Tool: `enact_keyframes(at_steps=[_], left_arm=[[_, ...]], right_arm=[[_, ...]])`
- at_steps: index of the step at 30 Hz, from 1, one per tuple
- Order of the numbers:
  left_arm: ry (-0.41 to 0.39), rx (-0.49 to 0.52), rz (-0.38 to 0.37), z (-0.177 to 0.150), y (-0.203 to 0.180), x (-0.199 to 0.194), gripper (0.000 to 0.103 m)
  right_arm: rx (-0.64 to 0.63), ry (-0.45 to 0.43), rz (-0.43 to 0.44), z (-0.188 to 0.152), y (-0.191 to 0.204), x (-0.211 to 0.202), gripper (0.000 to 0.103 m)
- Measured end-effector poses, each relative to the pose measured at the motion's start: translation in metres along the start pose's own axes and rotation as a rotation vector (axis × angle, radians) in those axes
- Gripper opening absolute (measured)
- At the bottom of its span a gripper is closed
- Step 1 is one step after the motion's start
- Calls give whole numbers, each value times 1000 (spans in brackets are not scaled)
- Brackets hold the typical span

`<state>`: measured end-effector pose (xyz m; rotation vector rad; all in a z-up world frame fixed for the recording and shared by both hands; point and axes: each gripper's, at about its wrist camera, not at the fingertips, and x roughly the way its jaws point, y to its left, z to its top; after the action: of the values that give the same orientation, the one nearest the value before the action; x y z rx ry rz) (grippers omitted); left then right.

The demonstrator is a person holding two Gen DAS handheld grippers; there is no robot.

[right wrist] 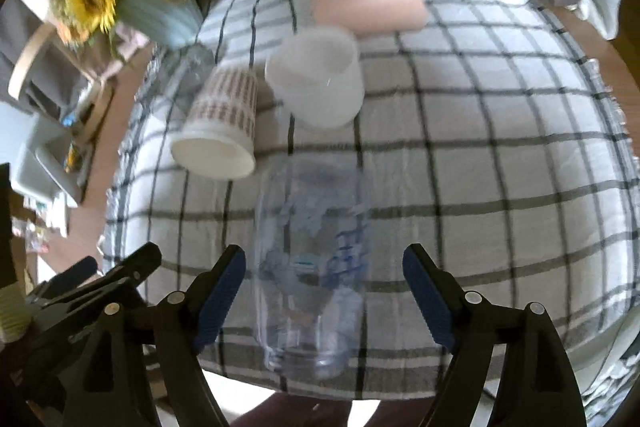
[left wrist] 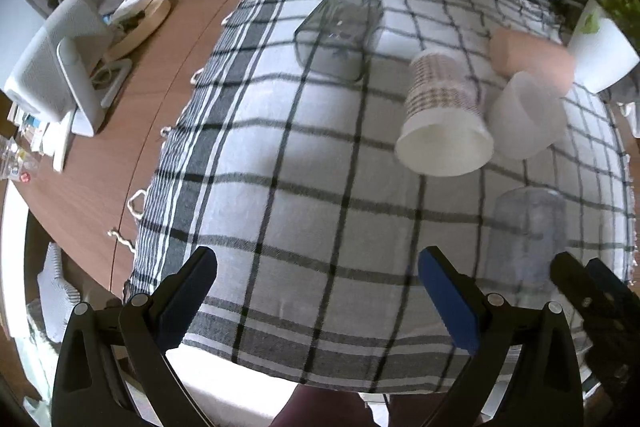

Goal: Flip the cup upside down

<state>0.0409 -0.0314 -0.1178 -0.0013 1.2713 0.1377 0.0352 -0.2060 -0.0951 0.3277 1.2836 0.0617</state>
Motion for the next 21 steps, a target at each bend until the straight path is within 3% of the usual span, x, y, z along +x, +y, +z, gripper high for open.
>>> enact_keyframes(at_steps=[9,21], left_arm=[[5,95,-117,11,-39,-16,103],[91,249,-266,21,-110,-8,102]], right_arm=[[73,-131,-16,12,-29,-53,81],[246,-136,-60,10,-87,-66,81]])
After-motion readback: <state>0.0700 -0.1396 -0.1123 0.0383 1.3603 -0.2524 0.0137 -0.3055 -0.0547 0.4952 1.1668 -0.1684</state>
